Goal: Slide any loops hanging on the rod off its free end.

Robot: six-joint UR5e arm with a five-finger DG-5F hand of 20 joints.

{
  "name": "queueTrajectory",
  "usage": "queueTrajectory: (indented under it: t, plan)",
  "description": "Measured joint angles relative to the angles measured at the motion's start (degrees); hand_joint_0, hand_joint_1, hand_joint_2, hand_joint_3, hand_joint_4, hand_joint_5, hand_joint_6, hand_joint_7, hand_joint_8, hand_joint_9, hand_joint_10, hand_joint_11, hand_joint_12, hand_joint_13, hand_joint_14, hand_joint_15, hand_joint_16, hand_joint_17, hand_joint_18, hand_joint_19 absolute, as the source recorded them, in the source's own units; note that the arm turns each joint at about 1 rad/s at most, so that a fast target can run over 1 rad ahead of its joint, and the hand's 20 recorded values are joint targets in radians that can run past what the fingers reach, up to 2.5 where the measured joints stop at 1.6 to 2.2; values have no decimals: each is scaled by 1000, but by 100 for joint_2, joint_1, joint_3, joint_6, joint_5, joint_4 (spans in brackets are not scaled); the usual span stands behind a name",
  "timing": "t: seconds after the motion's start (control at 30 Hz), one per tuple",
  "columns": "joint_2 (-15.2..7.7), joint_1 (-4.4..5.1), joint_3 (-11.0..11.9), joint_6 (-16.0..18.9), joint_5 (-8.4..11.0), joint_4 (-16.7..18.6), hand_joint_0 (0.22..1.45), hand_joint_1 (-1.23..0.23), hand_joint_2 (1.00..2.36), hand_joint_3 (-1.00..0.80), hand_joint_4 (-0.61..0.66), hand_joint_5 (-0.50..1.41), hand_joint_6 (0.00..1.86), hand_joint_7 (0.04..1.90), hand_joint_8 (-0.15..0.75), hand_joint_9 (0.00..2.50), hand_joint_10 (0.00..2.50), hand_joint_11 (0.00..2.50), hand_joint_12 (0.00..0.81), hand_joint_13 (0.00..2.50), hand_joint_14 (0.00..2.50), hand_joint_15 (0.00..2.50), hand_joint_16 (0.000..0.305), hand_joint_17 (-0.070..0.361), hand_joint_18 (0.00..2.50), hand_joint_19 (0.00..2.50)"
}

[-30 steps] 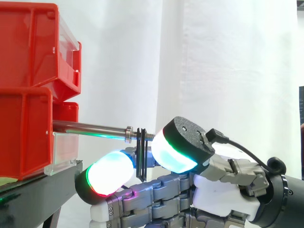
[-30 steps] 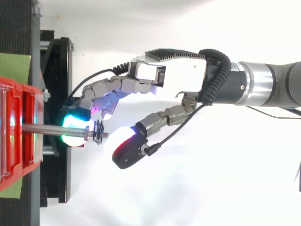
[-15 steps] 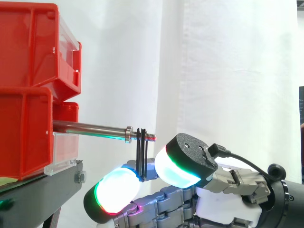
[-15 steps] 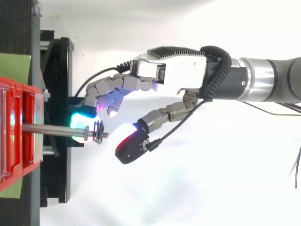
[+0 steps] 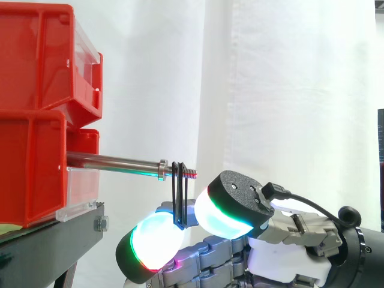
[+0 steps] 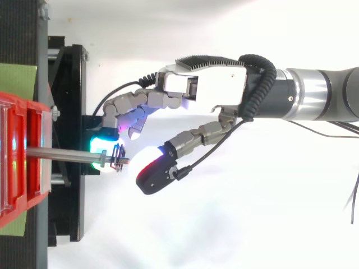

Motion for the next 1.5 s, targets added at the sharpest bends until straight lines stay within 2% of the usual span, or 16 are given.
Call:
queueTrajectory:
  t: [0.23, 0.33, 0.5, 0.73, 0.87, 1.13, 1.37, 1.4, 1.5]
  plan:
    - [0, 4, 5, 0, -1, 13, 603, -530, 1007, -414, 288, -114, 502, 1172, 306, 668, 0, 0, 324, 759, 3, 107, 48, 108, 879, 489]
    - [0, 3, 6, 0, -1, 13, 613, -546, 1008, -406, 259, -100, 500, 1299, 313, 691, 0, 0, 322, 776, 4, 116, 48, 108, 902, 487]
    - [0, 1, 8, 0, 12, 14, 611, -572, 1009, -380, 234, -126, 646, 1133, 317, 716, 0, 0, 320, 796, 4, 131, 48, 108, 922, 489]
    - [0, 1, 7, 0, 11, 14, 610, -562, 1013, -317, 226, -127, 692, 1106, 323, 727, 0, 0, 325, 802, 4, 135, 48, 109, 923, 490]
    - [0, 1, 7, 0, 16, 14, 593, -549, 1019, -201, 206, -139, 788, 1062, 327, 734, 0, 0, 328, 802, 5, 138, 49, 110, 925, 493]
    - [1, 0, 7, 0, 1, 14, 592, -530, 1011, -90, 227, -145, 858, 1034, 377, 761, 0, 8, 374, 845, 3, 121, 59, 132, 1021, 440]
    - [4, -12, 9, 0, 0, 14, 582, -572, 1006, -44, 218, -144, 879, 1039, 396, 776, 0, 40, 393, 860, 3, 113, 63, 141, 1057, 412]
    - [12, -13, 10, 0, 0, 11, 581, -639, 1003, -23, 208, -145, 887, 1056, 400, 781, 0, 52, 399, 866, 3, 110, 64, 144, 1069, 403]
    - [40, -21, 13, 0, -1, -2, 581, -662, 1002, 6, 172, -143, 900, 1036, 397, 790, 1, 76, 402, 868, 3, 112, 64, 145, 1072, 400]
